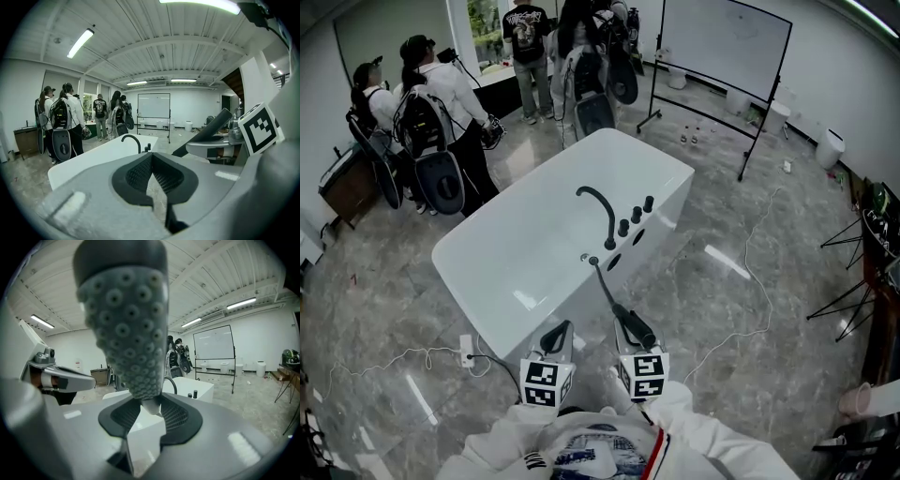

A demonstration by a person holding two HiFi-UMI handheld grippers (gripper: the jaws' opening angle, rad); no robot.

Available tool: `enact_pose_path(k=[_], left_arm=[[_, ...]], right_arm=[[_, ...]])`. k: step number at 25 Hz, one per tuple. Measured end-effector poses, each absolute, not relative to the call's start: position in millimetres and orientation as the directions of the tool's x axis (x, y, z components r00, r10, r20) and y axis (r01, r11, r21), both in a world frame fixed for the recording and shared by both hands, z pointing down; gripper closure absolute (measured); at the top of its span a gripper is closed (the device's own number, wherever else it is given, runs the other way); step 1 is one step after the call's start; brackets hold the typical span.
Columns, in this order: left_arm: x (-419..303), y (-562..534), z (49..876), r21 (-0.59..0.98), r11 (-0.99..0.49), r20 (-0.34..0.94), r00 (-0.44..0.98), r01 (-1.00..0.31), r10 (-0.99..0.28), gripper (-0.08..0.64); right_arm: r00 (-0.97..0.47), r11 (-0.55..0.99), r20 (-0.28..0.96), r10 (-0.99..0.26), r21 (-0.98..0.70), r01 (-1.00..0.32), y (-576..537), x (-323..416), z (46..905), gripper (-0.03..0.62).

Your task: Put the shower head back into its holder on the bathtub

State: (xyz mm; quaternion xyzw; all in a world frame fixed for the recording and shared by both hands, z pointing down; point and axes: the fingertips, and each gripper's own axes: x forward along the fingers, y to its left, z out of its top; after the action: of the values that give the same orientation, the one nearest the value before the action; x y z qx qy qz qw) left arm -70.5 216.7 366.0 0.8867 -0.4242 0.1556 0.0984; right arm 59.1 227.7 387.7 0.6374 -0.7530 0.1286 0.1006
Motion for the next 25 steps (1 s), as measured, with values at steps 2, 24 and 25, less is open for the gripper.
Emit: enact_pose_path(k=[2,24,25], left_arm=[[-70,219,368,0.043,-0.618,0.361,0.589,-0.785,-0.723,0.560],[-52,179,388,0.063,-0.650,0.403,0.615,-0.757,-0.677,0.560],[-52,173,388,0.064,-0.652,0.404,0.617,-0.755,-0.675,0.560]], right_arm=[[-0.169,0.156,0.316,-0.933,-0.068,-0.985,229,60,390,0.455],[-0.166,0.150,0.283,-0.945,-0.078,-0.986,193,66,374,0.456],[-0.167,0.151,0.279,-0.946,-0.076,-0.986,188,65,373,0.456]])
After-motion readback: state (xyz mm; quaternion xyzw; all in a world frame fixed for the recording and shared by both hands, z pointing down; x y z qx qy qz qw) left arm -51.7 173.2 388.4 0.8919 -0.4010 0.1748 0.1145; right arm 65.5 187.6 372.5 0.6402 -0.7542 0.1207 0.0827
